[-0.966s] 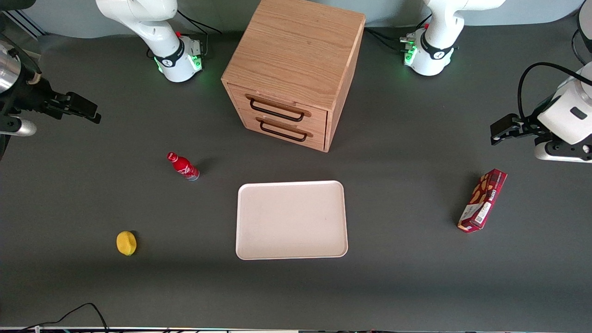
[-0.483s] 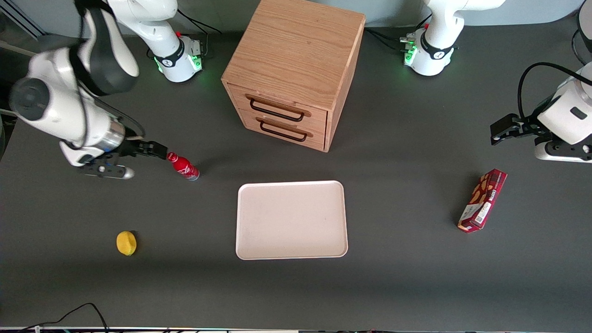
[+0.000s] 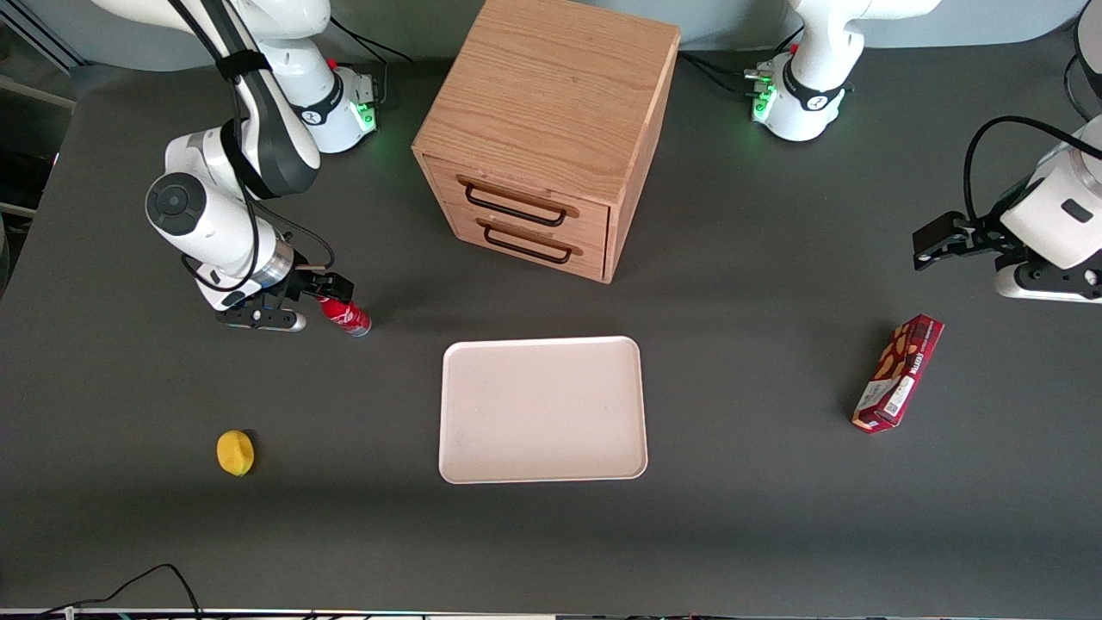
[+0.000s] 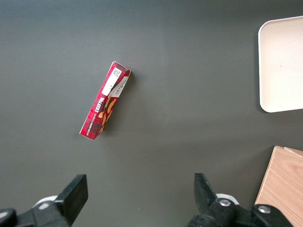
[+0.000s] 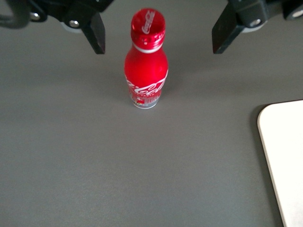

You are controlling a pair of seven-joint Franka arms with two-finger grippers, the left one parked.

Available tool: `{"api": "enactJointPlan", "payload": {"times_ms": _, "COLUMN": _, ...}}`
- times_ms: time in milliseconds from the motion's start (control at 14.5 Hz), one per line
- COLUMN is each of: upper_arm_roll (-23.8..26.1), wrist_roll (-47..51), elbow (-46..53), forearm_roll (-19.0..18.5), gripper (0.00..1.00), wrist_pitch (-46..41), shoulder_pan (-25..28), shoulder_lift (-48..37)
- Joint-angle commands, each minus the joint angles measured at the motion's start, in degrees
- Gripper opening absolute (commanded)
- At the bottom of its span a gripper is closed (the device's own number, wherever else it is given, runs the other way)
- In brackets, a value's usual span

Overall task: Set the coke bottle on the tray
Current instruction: 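Close the right gripper around the bottle's body, then lift the bottle and carry it over the cream tray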

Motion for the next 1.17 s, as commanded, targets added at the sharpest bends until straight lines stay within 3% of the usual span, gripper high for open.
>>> {"api": "enactJointPlan", "payload": {"times_ms": 0, "upper_arm_roll": 0.03, "wrist_roll": 0.88, "elbow": -1.55, "forearm_roll": -1.28, "gripper": 0.75, "wrist_pitch": 2.76, "shoulder_pan": -0.06, "shoulder_lift": 0.14}}
{"api": "enactJointPlan", "payload": {"times_ms": 69, "upper_arm_roll": 0.03, "wrist_roll": 0.71, "elbow": -1.63, "forearm_roll": -1.37, "gripper": 0.33, "wrist_pitch": 2.68, "shoulder_pan": 0.03, "shoulder_lift": 0.06}}
{"api": "enactJointPlan", "payload": {"times_ms": 138, "upper_arm_roll": 0.03, "wrist_roll": 0.79, "elbow": -1.72, "forearm_roll": -1.37, "gripper": 0.0, "wrist_pitch": 2.68, "shoulder_pan": 0.03, "shoulder_lift": 0.05}}
{"api": "enactJointPlan", "payload": {"times_ms": 690, "upper_arm_roll": -0.23, "wrist_roll": -1.4, "elbow": 1.86, "forearm_roll": -1.45, "gripper": 0.0, "wrist_pitch": -3.89, "shoulder_pan": 0.03, "shoulder_lift": -1.7}}
{"api": "enactJointPlan", "payload": {"times_ms": 1103, "upper_arm_roll": -0.5, "wrist_roll": -3.08, "elbow": 29.42, "forearm_roll": -1.28, "gripper": 0.0, "wrist_pitch": -28.06, "shoulder_pan": 0.46, "shoulder_lift": 0.74}}
